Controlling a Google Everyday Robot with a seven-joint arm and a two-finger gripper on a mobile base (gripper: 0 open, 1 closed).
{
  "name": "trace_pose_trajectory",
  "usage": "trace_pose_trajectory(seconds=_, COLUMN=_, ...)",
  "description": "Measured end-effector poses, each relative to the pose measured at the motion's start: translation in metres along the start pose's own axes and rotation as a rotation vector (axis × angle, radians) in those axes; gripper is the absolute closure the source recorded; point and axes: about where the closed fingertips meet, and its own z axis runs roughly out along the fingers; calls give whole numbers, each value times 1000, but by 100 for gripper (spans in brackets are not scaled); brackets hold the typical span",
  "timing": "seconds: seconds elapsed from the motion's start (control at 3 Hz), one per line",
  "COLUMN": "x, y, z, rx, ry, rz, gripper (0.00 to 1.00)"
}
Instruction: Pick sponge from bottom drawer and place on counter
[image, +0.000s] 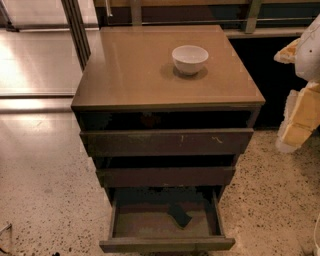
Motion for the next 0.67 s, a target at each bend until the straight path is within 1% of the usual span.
trace_pose_trajectory(seconds=0.33, x=0, y=0, z=0, rx=0, ry=0, rz=0, gripper=0)
trace_pose_trajectory(seconds=0.67, x=0, y=0, z=0, rx=0, ry=0, rz=0, gripper=19)
